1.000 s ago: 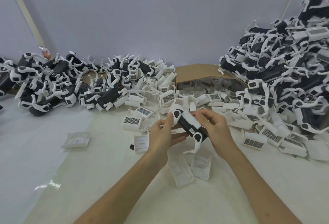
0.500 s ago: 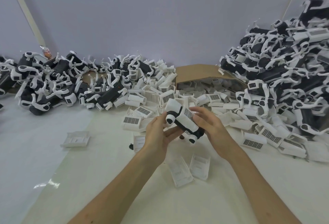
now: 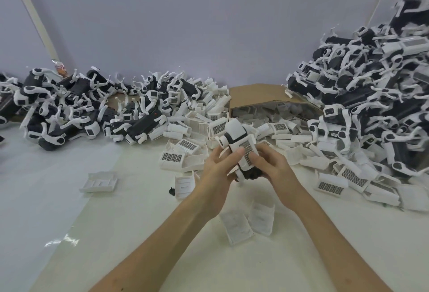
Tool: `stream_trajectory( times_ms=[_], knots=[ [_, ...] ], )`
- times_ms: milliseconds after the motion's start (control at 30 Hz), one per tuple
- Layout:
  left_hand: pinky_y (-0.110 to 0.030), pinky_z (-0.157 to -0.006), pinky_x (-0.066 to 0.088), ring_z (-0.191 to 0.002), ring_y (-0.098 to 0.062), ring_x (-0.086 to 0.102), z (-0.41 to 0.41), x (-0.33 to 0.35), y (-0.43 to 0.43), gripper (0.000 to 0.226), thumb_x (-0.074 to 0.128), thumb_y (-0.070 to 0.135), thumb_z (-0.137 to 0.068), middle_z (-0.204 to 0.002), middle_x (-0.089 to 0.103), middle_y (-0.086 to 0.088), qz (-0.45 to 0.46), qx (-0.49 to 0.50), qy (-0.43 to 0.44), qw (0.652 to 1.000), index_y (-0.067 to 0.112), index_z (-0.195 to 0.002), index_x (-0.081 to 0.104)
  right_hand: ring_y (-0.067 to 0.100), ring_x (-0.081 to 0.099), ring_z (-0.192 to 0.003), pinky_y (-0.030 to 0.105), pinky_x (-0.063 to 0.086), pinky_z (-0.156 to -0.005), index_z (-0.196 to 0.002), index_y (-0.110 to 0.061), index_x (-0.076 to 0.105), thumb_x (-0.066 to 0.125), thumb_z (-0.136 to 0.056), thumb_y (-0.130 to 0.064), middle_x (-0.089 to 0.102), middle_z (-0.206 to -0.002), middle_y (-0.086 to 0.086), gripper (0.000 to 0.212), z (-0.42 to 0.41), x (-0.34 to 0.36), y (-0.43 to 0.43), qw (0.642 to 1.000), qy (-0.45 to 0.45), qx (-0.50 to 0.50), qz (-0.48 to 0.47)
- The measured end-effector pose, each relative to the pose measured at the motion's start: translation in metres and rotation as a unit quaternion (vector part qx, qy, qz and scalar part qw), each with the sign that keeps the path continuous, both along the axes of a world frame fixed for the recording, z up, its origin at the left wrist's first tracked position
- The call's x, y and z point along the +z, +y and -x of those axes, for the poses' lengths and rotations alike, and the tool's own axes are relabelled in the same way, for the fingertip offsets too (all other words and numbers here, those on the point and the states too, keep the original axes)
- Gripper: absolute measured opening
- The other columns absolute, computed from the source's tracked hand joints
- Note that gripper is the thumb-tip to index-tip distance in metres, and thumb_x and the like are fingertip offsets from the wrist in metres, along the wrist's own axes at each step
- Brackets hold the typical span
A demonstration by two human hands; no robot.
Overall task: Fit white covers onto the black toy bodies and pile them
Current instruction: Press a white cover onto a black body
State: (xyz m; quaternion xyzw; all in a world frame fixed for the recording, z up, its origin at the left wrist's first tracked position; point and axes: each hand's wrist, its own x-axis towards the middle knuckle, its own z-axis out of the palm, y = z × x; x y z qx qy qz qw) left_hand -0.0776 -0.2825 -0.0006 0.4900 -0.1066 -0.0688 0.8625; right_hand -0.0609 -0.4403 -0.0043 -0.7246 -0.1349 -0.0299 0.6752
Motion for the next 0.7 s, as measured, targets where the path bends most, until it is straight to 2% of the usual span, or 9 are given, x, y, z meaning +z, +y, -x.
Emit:
stream_trajectory(
  times_ms=[67, 167, 267, 333, 400, 533, 700],
  knots=[
    [-0.028, -0.079, 0.057, -0.106, -0.026, 0.070, -0.0013, -0.0011, 0.0019, 0.053, 0.074, 0.018, -0.085, -0.118, 0.073, -0.011, -0.005, 0.028, 0.001, 1.000, 0.009, -0.134, 0.057, 0.021, 0.070, -0.095, 0.034, 0.056, -0.074, -0.122, -0.015, 0.066, 0.072, -0.087, -0.034, 0.073, -0.106, 0.003, 0.040, 0.0020, -0.0006, 0.0027, 0.999, -0.014, 0.014, 0.026],
    [-0.031, -0.078, 0.058, -0.105, -0.031, 0.071, -0.0030, -0.0036, 0.0042, 0.044, 0.069, 0.009, -0.090, -0.118, 0.072, -0.017, -0.011, 0.041, 0.005, 0.999, 0.007, -0.132, 0.057, 0.011, 0.068, -0.092, 0.020, 0.050, -0.067, -0.123, -0.019, 0.066, 0.071, -0.084, -0.036, 0.073, -0.109, 0.000, 0.043, 0.0033, -0.0003, 0.0060, 0.997, -0.033, 0.008, 0.073],
    [-0.024, -0.070, 0.056, -0.098, -0.026, 0.073, -0.0037, -0.0044, 0.0050, 0.038, 0.068, 0.006, -0.092, -0.115, 0.073, -0.016, -0.020, 0.052, 0.016, 0.998, 0.008, -0.129, 0.059, 0.003, 0.067, -0.100, 0.014, 0.048, -0.071, -0.127, -0.018, 0.065, 0.069, -0.087, -0.029, 0.073, -0.112, -0.002, 0.043, 0.0028, -0.0012, 0.0055, 0.995, -0.046, -0.001, 0.090],
    [-0.021, -0.069, 0.055, -0.096, -0.022, 0.073, -0.0043, -0.0046, 0.0053, 0.037, 0.068, 0.005, -0.092, -0.113, 0.074, -0.013, -0.029, 0.057, 0.024, 0.998, 0.010, -0.127, 0.060, 0.005, 0.065, -0.107, 0.016, 0.049, -0.078, -0.130, -0.018, 0.064, 0.069, -0.087, -0.029, 0.071, -0.116, -0.001, 0.044, 0.0020, -0.0024, 0.0056, 0.994, -0.051, -0.001, 0.101],
    [-0.024, -0.073, 0.056, -0.100, -0.024, 0.073, -0.0054, -0.0051, 0.0056, 0.038, 0.069, 0.005, -0.092, -0.114, 0.074, -0.012, -0.039, 0.061, 0.032, 0.997, 0.009, -0.128, 0.059, 0.007, 0.064, -0.111, 0.018, 0.050, -0.085, -0.133, -0.018, 0.063, 0.068, -0.088, -0.029, 0.068, -0.121, 0.004, 0.046, 0.0012, -0.0032, 0.0065, 0.992, -0.055, -0.002, 0.113],
    [-0.040, -0.091, 0.057, -0.106, -0.029, 0.071, -0.0065, -0.0063, 0.0056, 0.045, 0.068, -0.001, -0.090, -0.120, 0.071, -0.015, -0.065, 0.075, 0.040, 0.994, 0.005, -0.133, 0.054, 0.021, 0.065, -0.114, 0.045, 0.054, -0.098, -0.133, -0.015, 0.063, 0.070, -0.089, -0.019, 0.068, -0.120, 0.011, 0.044, 0.0011, -0.0018, 0.0016, 0.994, -0.029, 0.029, 0.097],
    [-0.040, -0.090, 0.058, -0.105, -0.030, 0.072, -0.0088, -0.0076, 0.0064, 0.044, 0.067, -0.003, -0.090, -0.118, 0.072, -0.017, -0.060, 0.075, 0.052, 0.994, 0.003, -0.132, 0.055, 0.015, 0.067, -0.108, 0.035, 0.055, -0.094, -0.125, -0.017, 0.067, 0.067, -0.093, -0.012, 0.072, -0.113, 0.003, 0.033, 0.0022, -0.0032, 0.0039, 0.992, -0.048, 0.024, 0.115]
  ],
)
